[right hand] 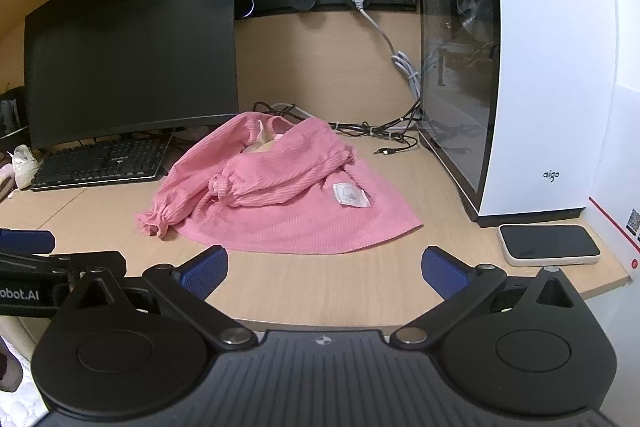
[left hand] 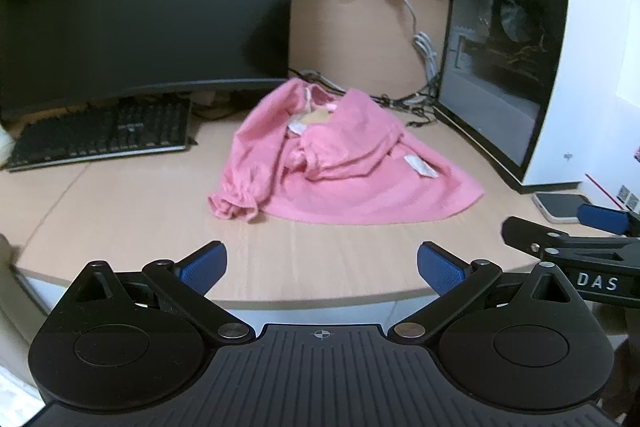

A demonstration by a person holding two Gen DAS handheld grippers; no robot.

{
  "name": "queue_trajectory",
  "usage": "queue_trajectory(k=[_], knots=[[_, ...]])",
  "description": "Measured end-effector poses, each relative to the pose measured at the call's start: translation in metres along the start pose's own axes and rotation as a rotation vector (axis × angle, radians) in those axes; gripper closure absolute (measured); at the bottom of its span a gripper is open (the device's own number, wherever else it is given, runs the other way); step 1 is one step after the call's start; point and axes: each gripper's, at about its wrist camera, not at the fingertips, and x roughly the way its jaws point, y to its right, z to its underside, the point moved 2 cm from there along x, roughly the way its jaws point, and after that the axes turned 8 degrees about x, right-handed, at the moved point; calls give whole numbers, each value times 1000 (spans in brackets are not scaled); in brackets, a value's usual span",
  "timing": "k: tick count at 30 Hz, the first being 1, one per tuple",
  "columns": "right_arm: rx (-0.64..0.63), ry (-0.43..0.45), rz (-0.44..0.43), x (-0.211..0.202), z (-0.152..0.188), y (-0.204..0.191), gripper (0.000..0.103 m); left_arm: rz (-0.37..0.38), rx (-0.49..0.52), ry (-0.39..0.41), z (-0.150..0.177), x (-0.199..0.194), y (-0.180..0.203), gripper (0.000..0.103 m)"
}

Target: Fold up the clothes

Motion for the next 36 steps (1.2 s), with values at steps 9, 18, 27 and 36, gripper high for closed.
queue_trajectory(k=[9, 18, 27, 36], knots=[[-21, -4, -9, -1, 2, -6, 0, -25, 6, 14, 2, -4, 13, 0], [-12, -1, -7, -2, 2, -4, 0, -14, -19, -14, -4, -3, 3, 0], [-17, -2, -27, -4, 1, 0, 0, -13, -14, -12, -3, -3, 2, 0], [-5, -14, -28, -1, 1, 3, 0, -12, -15, -19, -1, 0, 5, 0]])
